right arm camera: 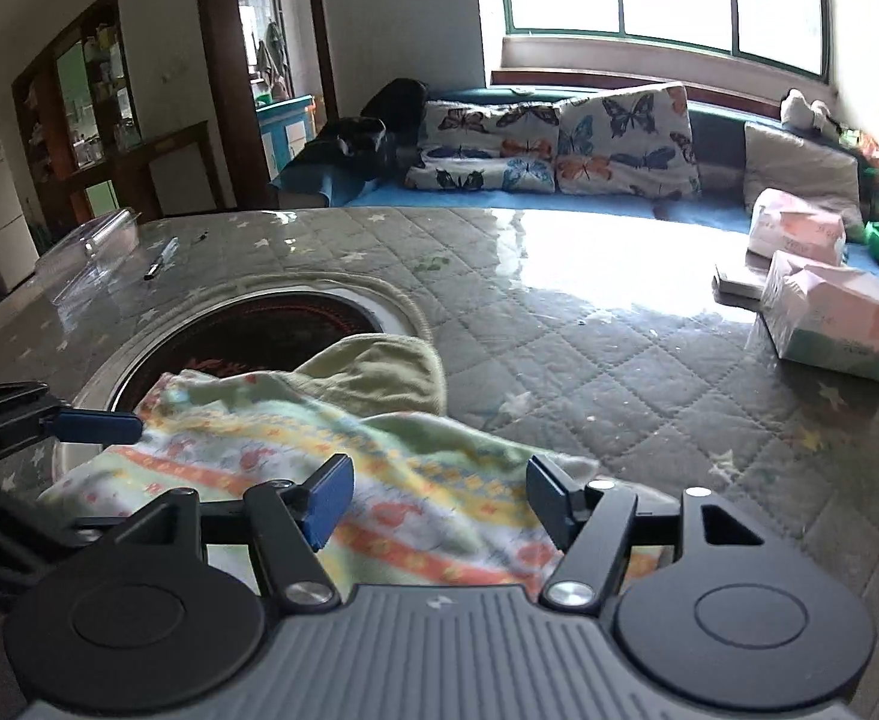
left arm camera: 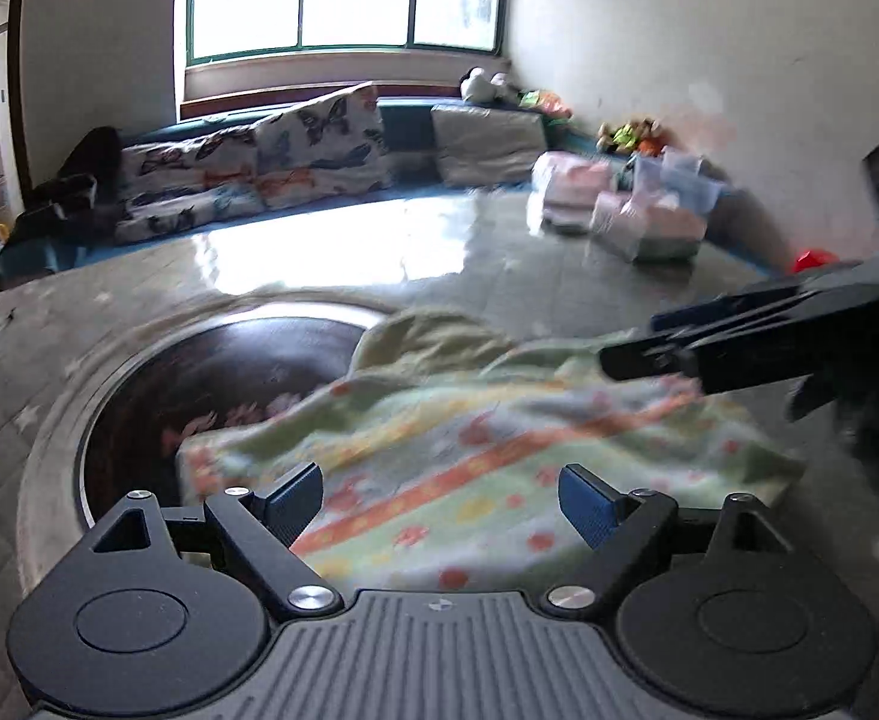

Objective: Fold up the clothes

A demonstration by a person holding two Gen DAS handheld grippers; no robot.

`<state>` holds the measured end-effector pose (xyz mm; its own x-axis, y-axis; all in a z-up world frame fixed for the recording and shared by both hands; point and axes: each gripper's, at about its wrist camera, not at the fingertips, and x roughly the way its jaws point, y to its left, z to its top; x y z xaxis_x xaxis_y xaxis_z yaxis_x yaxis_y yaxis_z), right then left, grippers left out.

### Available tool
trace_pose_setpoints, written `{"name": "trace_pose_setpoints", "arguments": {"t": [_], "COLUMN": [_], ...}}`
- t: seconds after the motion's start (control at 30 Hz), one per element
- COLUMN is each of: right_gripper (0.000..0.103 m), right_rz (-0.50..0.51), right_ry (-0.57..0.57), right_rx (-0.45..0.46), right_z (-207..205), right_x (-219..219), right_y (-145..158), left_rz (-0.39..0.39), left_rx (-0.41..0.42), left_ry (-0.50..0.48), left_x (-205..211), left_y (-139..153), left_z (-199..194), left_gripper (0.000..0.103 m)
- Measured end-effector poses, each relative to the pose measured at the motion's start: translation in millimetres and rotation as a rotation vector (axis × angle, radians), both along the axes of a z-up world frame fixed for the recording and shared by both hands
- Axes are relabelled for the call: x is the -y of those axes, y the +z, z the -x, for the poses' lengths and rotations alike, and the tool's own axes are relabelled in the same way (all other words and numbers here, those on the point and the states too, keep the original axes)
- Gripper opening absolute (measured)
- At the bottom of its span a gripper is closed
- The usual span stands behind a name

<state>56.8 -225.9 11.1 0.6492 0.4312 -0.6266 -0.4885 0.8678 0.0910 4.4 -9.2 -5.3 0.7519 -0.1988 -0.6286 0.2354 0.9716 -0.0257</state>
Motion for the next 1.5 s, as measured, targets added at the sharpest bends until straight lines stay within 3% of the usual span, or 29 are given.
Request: {"name": "trace_pose_setpoints", "arguments": {"t": [0.43,0.7,0.97,1.1,1.23,1.33,1.5], "right_gripper": [0.073,0.076,0.078,0.078,0.079,0.079,0.079], "right_rz": [0.137,0.197,0.126,0.106,0.099,0.107,0.108], "right_ry": [0.053,0.093,0.113,0.127,0.141,0.160,0.165], "right_rx": [0.051,0.051,0.111,0.076,0.033,0.027,0.023], "right_z": [50,74,68,56,52,55,48], "right_x": [-28,-18,-36,-50,-54,-51,-51], "right_y": [-30,-28,-7,-17,-33,-32,-19], "left_rz": [-0.046,-0.030,-0.038,-0.036,-0.060,-0.077,-0.062], "left_rx": [-0.005,0.002,0.058,0.031,0.021,0.028,0.012], "left_ry": [0.030,0.042,0.097,0.153,0.145,0.145,0.161], "left_x": [-10,-24,-32,-38,-43,-49,-57], "left_y": [-18,-19,-1,-8,-20,-24,-23], "left_z": [30,47,49,36,40,45,44], "left_gripper": [0.090,0.093,0.094,0.094,0.095,0.101,0.101]}}
